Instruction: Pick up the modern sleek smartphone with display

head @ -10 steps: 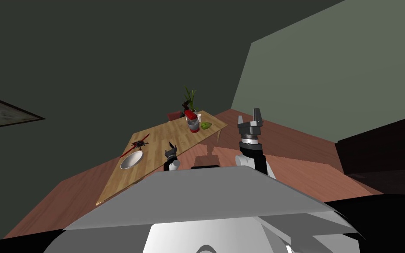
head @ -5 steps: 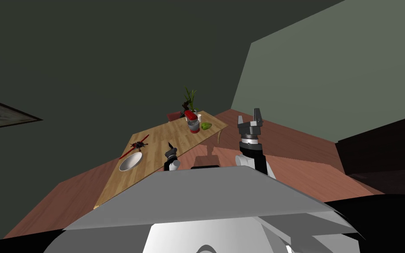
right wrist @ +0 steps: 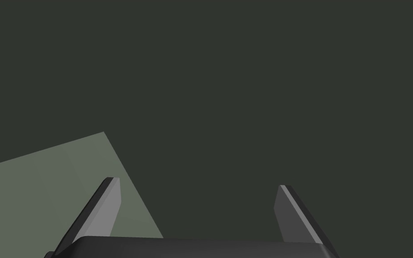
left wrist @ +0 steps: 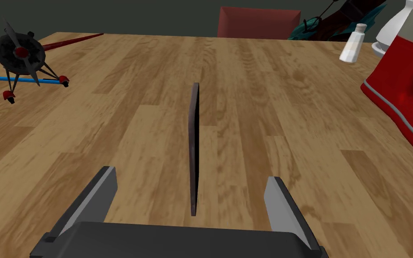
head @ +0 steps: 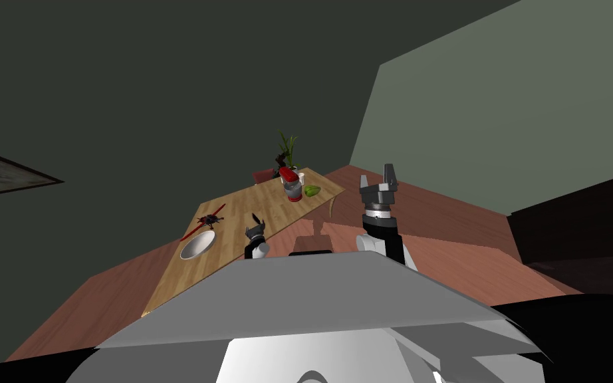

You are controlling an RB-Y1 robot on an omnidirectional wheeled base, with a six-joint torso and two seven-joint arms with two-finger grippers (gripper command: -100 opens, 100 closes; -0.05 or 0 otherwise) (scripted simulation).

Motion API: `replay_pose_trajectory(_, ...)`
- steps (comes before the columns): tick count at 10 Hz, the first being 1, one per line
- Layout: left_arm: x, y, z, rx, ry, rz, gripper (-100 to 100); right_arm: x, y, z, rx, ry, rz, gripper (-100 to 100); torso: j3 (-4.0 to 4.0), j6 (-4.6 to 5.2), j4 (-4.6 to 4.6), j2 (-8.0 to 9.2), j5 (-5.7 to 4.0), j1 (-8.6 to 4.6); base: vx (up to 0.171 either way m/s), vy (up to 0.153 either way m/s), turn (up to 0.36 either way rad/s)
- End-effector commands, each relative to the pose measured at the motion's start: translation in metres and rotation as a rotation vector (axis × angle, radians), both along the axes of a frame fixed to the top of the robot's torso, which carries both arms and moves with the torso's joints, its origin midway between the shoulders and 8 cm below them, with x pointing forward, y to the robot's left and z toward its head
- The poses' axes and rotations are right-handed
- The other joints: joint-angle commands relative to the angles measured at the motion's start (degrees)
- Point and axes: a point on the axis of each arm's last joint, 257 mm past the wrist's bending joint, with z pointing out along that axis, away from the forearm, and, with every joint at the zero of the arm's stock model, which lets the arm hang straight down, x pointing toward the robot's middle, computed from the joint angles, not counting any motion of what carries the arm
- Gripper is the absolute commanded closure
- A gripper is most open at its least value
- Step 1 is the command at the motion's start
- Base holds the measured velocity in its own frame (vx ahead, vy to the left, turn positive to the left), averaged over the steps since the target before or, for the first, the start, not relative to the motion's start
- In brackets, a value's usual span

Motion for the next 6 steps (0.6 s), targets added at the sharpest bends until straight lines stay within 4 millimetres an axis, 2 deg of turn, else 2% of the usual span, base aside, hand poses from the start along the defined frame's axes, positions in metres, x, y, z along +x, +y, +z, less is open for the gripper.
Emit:
replay_pose_trajectory(1, 0.002, 0.017, 0.009, 0.040, -0.004, -0.003, -100, 0.000, 0.000, 0.000, 0.000, 0.000, 0.000, 0, 0.00, 0.00, 0.00, 0.00, 0.00, 0.00, -0.003, 0.007, -0.011)
replay_pose_trajectory(3, 0.002, 0.027, 0.016, 0.064, -0.011, -0.003, -100, 0.000, 0.000, 0.000, 0.000, 0.000, 0.000, 0, 0.00, 0.00, 0.00, 0.00, 0.01, 0.01, -0.003, 0.008, -0.011)
replay_pose_trajectory(6, 0.001, 0.022, 0.029, 0.064, -0.066, 0.013, -100, 0.000, 0.000, 0.000, 0.000, 0.000, 0.000, 0, 0.03, 0.01, 0.01, 0.05, 0.02, 0.08, -0.014, 0.033, -0.071)
